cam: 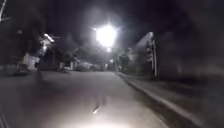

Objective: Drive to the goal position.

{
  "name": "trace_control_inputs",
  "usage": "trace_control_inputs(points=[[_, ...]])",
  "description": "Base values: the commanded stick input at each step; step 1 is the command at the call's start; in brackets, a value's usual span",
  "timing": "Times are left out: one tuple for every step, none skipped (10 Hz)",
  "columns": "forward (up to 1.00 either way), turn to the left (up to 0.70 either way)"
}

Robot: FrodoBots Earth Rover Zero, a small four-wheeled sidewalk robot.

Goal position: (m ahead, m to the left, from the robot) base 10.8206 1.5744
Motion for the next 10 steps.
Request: trace_control_inputs(points=[[0.70,-0.35],[0.70,-0.18],[0.70,0.00],[0.70,-0.22],[0.70,-0.35],[0.70,-0.35],[0.70,-0.35],[0.70,-0.02],[0.70,-0.01],[0.70,0.00]])
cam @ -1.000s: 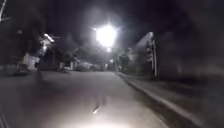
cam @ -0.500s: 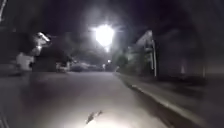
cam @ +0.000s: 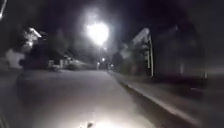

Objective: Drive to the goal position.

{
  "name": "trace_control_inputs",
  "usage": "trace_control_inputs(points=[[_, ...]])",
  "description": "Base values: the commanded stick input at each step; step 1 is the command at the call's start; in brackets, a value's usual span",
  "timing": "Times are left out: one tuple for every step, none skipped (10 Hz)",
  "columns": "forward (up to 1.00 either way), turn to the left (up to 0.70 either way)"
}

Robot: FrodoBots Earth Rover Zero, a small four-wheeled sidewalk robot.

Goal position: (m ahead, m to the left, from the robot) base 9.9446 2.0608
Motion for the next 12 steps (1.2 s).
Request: trace_control_inputs(points=[[0.70,0.00],[0.70,0.00],[0.70,0.00],[0.70,0.00],[0.70,0.00],[0.70,0.00],[0.70,0.00],[0.70,0.00],[0.70,0.00],[0.70,0.00],[0.70,0.00],[0.70,0.00]])
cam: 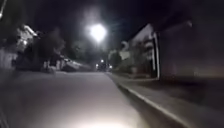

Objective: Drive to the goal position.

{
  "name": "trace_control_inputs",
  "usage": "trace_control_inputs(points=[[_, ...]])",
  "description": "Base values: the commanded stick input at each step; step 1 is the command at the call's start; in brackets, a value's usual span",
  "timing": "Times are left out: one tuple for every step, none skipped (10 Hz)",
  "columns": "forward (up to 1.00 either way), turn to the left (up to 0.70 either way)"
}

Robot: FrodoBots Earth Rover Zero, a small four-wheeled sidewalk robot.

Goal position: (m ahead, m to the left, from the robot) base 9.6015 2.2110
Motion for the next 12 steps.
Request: trace_control_inputs(points=[[0.70,0.00],[0.70,0.00],[0.70,0.00],[0.70,0.00],[0.70,0.00],[0.70,0.00],[0.70,0.00],[0.70,0.00],[0.70,0.00],[0.70,0.00],[0.70,0.00],[0.70,0.00]])
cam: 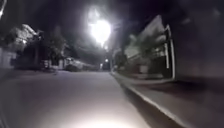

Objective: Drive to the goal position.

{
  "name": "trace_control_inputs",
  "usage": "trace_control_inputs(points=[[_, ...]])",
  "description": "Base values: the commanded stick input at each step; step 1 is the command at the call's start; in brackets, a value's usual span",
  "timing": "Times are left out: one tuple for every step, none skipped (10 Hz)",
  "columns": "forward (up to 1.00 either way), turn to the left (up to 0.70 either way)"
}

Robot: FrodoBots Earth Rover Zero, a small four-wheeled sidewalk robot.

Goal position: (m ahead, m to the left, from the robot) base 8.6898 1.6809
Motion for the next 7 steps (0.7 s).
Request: trace_control_inputs(points=[[0.70,0.00],[0.70,0.00],[0.70,0.00],[0.70,0.00],[0.70,0.00],[0.70,0.00],[0.70,0.00]])
